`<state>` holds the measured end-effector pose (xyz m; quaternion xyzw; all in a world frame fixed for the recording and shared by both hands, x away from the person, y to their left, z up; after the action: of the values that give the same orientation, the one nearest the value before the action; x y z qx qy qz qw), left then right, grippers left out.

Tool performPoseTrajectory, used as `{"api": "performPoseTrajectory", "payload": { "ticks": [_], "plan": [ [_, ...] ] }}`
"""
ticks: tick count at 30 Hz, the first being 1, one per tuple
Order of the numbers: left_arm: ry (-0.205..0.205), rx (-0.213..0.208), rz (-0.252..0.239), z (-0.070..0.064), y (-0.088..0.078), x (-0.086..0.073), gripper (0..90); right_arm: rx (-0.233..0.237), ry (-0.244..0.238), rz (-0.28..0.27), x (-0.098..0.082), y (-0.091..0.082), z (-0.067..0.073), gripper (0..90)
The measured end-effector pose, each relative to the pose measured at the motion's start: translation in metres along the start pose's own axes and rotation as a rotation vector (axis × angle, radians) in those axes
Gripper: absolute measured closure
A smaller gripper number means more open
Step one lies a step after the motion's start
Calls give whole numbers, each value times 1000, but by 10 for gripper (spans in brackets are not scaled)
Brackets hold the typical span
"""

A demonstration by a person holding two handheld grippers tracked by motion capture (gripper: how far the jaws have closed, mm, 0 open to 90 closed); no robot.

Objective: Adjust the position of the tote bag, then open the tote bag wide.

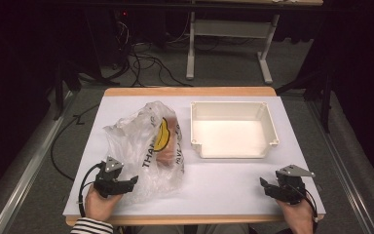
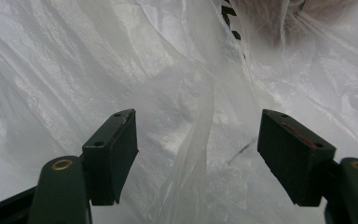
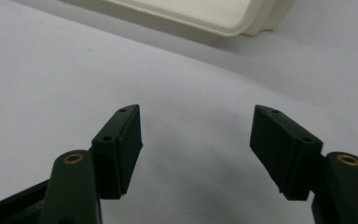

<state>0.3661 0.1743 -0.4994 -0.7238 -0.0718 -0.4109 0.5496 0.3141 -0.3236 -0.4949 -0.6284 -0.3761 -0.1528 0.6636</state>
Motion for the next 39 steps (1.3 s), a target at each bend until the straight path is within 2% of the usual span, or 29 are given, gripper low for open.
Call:
{"api": "performPoseTrajectory", "payload": {
  "ticks": [9,17,24,29,34,36,39],
  "plan": [
    [-8,-8,-5,1,0,0,289,-8,-13,-2,0,0,0,343],
    [-12,-21,4,2,0,-1,290,-18,-3,2,0,1,-1,343],
    [-5,-10,3,2,-1,-1,291,-17,-7,-2,-1,-1,-1,344],
    [-19,-19,5,3,-1,-2,291,-15,1,-2,0,0,-2,345],
    [-21,-18,0,4,-1,-1,290,-13,-13,3,1,1,0,345],
    [-29,-34,-9,2,-3,1,291,-14,-20,2,-1,-1,0,346],
    [-51,-55,-26,0,-5,3,287,-11,3,-7,-2,-3,-2,346]
  ]
}}
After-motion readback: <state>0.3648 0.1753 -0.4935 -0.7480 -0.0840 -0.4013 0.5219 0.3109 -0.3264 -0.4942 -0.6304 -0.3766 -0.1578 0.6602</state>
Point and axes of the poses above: each handheld gripper's, and its own axes: y roughly forward along the jaws, x roughly out of its top, z roughly to its left, the point moved 5 cm from there along y, roughly forward along the jaws, and after that the axes turned 2 degrees about -y, right-handed, at the moved point
